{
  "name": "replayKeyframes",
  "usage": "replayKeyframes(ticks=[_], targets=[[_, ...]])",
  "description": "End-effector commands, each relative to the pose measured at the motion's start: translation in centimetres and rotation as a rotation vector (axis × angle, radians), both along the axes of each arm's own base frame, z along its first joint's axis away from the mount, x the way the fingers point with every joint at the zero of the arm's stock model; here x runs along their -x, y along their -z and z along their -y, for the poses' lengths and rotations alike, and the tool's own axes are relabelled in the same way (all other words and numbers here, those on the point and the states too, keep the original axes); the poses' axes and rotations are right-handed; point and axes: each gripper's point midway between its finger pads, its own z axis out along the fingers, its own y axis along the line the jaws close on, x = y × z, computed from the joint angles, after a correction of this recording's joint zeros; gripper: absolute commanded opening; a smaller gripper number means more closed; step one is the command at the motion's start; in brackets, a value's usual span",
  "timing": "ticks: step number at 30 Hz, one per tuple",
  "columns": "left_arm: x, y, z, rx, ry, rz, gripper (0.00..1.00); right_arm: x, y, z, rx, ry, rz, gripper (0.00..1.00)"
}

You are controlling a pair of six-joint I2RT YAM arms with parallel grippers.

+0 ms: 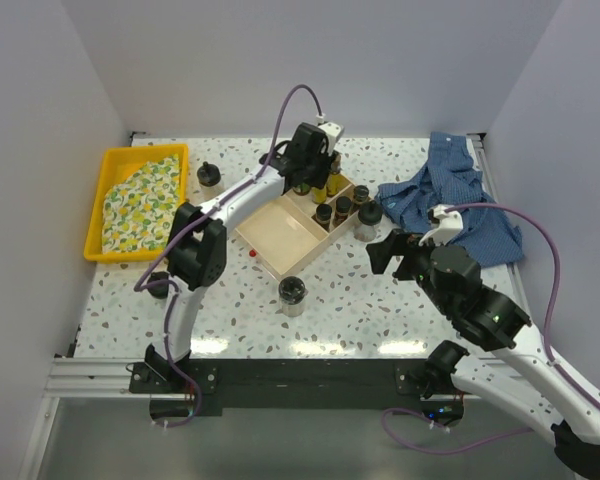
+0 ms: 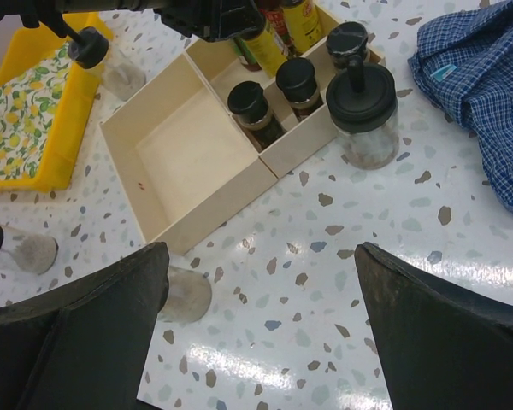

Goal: Organize the condiment bottles
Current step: Place the bottle in the storage box, then move the storage box to the center of the board.

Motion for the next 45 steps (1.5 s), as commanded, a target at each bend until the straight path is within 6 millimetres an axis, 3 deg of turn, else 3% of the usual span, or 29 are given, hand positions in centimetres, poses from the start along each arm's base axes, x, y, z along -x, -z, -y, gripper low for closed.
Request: replayKeyframes(ticks=[1,5,12,16,18,19,20,22,23,24,25,26,27,28,29,30,31,32,33,37,45], targets=[[-1.4,-3.3,1.6,0.048,0.011,0.102,0.57,-0.4,-0.7,0.4,-0.013,0.032,0.033,0.95],[-0.9,-4.2,1.9,0.065,0.019,0.104,0.66,-0.5,-0.6,-0.1,-0.028,0.017,0.024,0.95],[0.6,-8.6,1.5,0.151,0.000,0.134,0.78,-0.4,-0.6,0.1,-0.058,0.053,-0.018,0.92],[2.5,-11.8,-0.1,0.201,-0.043,0.133,0.82,-0.4,0.3,0.0,-0.114,0.102,-0.077,0.87],[3.7,-11.5,-1.0,0.209,-0.068,0.105,0.87,-0.6,0.9,-0.2,-0.170,0.151,-0.126,0.84],[4.4,-12.9,-1.8,0.223,-0.085,0.122,0.89,-0.6,1.1,-0.6,-0.199,0.153,-0.142,0.83],[4.8,-13.0,-2.4,0.232,-0.109,0.110,0.91,-0.7,1.9,-1.3,-0.242,0.156,-0.171,0.81],[6.2,-12.5,-4.5,0.213,-0.156,0.074,0.93,-1.2,2.3,-3.4,-0.319,0.116,-0.192,0.75],[6.7,-12.1,-5.2,0.221,-0.185,0.047,0.93,-1.3,3.7,-4.1,-0.364,0.125,-0.237,0.74],[7.8,-9.9,-6.4,0.188,-0.208,-0.009,0.93,-1.8,3.7,-5.1,-0.416,0.117,-0.239,0.73],[8.4,-10.7,-8.0,0.207,-0.235,-0.006,0.93,-2.0,4.9,-6.2,-0.428,0.106,-0.282,0.72],[9.0,-10.2,-9.0,0.216,-0.262,-0.028,0.93,-2.2,6.2,-6.8,-0.455,0.124,-0.317,0.71],[10.1,-7.9,-10.3,0.188,-0.283,-0.069,0.93,-2.5,6.0,-7.8,-0.491,0.111,-0.308,0.70],[10.7,-8.9,-12.2,0.210,-0.315,-0.043,0.93,-2.9,7.6,-8.3,-0.473,0.136,-0.336,0.70],[11.2,-8.5,-13.1,0.218,-0.335,-0.049,0.93,-3.1,8.0,-8.8,-0.500,0.154,-0.359,0.69],[12.1,-6.5,-14.2,0.201,-0.352,-0.081,0.92,-3.4,8.1,-9.3,-0.516,0.163,-0.366,0.69],[12.7,-7.1,-15.4,0.227,-0.362,-0.071,0.91,-3.7,9.3,-9.7,-0.504,0.183,-0.391,0.69],[13.0,-6.8,-15.8,0.234,-0.364,-0.068,0.90,-4.0,9.4,-10.1,-0.528,0.200,-0.398,0.69],[13.9,-4.9,-16.5,0.207,-0.368,-0.098,0.88,-4.3,9.4,-10.5,-0.544,0.206,-0.393,0.68],[15.2,-2.2,-17.9,0.163,-0.385,-0.133,0.81,-5.5,10.5,-11.5,-0.555,0.258,-0.397,0.66],[15.9,2.3,-17.8,0.134,-0.389,-0.199,0.78,-8.2,11.7,-13.0,-0.516,0.300,-0.360,0.61]])
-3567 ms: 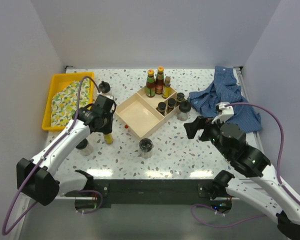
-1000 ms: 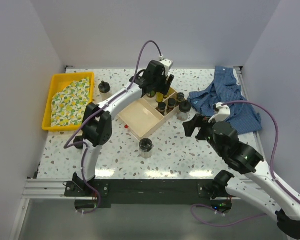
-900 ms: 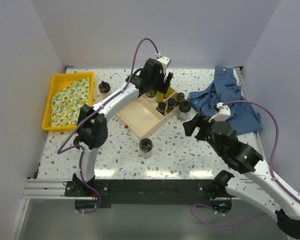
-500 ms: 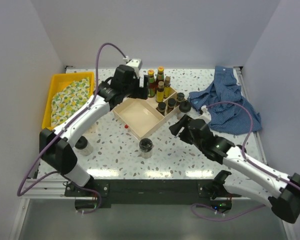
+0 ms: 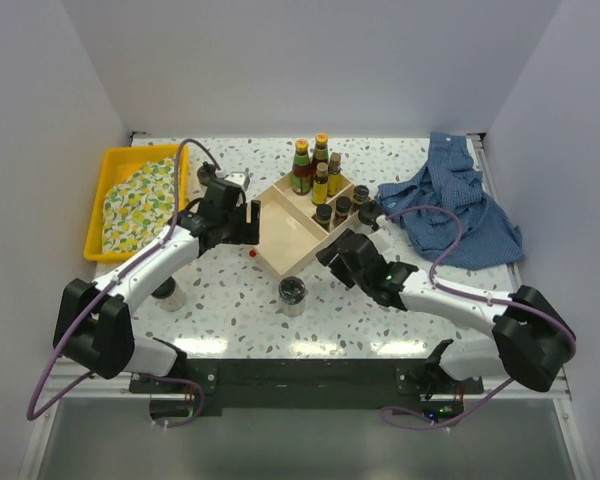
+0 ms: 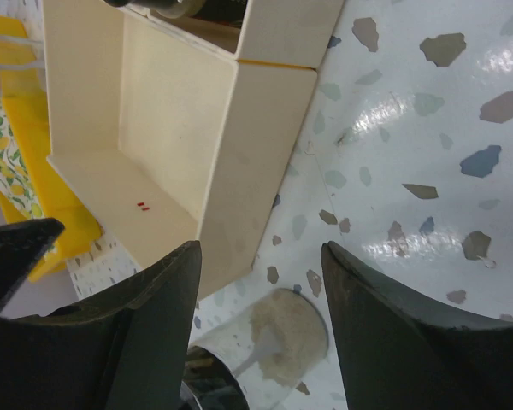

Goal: Organize the condiment bottles
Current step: Move the storage box to the center of the board.

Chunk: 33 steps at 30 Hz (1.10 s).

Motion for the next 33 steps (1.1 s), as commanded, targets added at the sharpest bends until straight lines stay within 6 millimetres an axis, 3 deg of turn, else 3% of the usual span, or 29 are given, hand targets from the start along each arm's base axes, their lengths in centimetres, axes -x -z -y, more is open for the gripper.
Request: replayKeyframes(ticks=[1,8,10,18,23,33], targets=[[-1.3,0.6,1.2,0.054,0.005,0.038,0.78,-3.5,-3.5,-1.6,-0.073,0.079,0.132,0.60],[-2.0,2.1,1.9,0.060,0.006,-0.006,0.72,-4.8,-1.9,-3.2,-0.061,0.082,0.106,0.55],[-2.2,2.7,2.0,0.054,0.001,-0.022,0.71,-5.0,-0.9,-3.1,-0.042,0.094,0.096,0.54],[-3.1,4.4,2.5,0.071,-0.028,-0.038,0.63,-6.2,-0.6,-2.5,-0.001,0.151,0.118,0.39],[-4.5,4.2,2.7,0.053,-0.040,-0.029,0.58,-7.1,-0.9,-1.7,0.037,0.170,0.146,0.24],[-7.2,4.1,3.5,0.046,-0.046,-0.022,0.53,-9.4,-0.8,-0.8,0.042,0.184,0.165,0.12]])
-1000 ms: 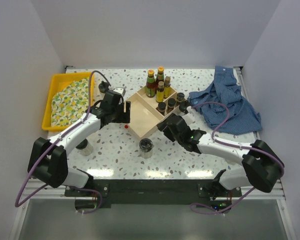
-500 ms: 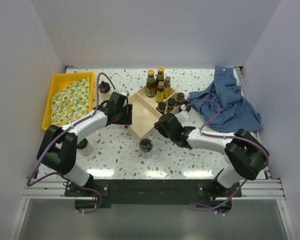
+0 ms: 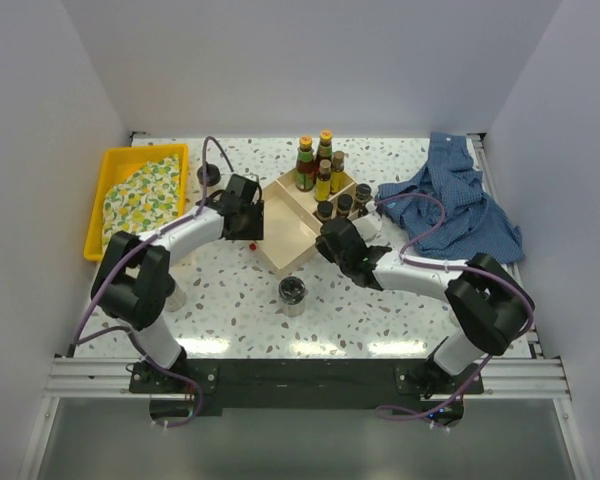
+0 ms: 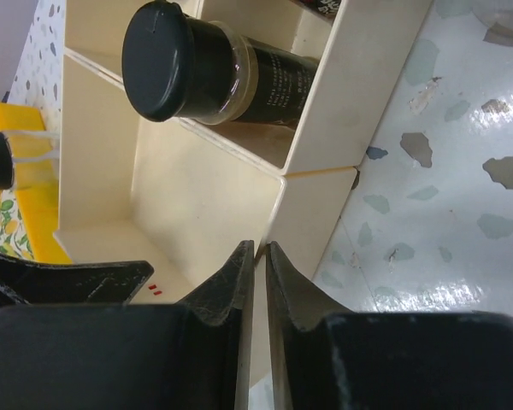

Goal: Organize the condiment bottles
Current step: Move the storage box to the center of the board.

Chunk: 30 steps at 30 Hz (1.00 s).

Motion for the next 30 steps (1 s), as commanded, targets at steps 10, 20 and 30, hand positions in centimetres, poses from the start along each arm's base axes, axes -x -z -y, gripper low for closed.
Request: replayKeyframes(ticks=[10,20,30], targets=[[-6.6,-2.3,2.6,0.056,-0.004,0.127,0.51,-6.3,-1.7,1.5,0.030,0.070,0.093,0.10],[-10.0,-1.3,2.9,0.046,-0.027,0.116,0.50,-10.0,-2.0,1.2,0.077,0.035,0.104,0.10],[-11.1,0.3,2.7,0.045,-0.041,0.097,0.50,-13.1,-1.0,1.1,0.112,-0.027,0.123,0.10]])
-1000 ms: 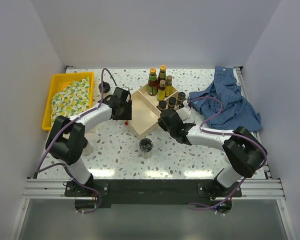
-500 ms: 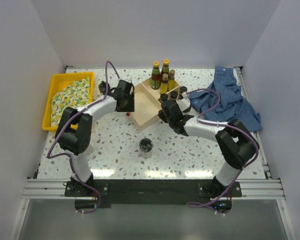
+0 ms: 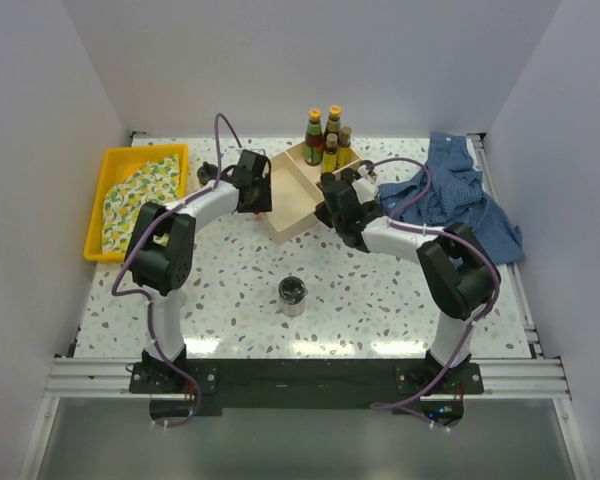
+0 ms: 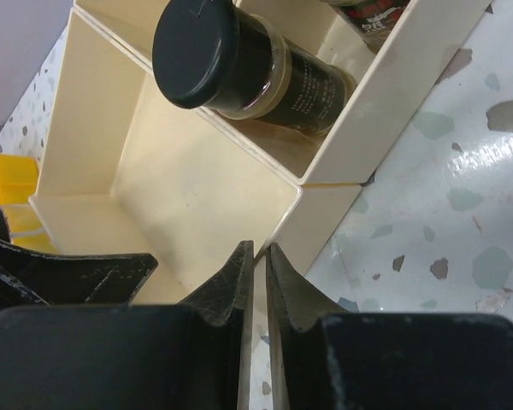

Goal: Organize the condiment bottles
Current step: Move the storage box to the center of the board.

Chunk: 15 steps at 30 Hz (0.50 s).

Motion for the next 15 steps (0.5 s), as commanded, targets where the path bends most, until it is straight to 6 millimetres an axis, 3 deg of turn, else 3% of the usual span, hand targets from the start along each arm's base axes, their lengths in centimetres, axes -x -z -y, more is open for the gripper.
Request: replayKeyframes(ticks=[1,6,15], targets=[[-1.6,-0.4,0.9,0.039,0.012,0.032,0.50,-3.6,-0.7,0.6,0.018,-0.002,0.075,0.10],[-2.4,0.0,1.1,0.039,0.016,0.039,0.50,-4.6,-0.9,0.4,0.032,-0.025,0.087,0.10],[-4.6,-1.3,1.3,0.012,0.028,0.091,0.50,-5.9,-0.6,0.8,0.036,-0.020,0.088,0.11]])
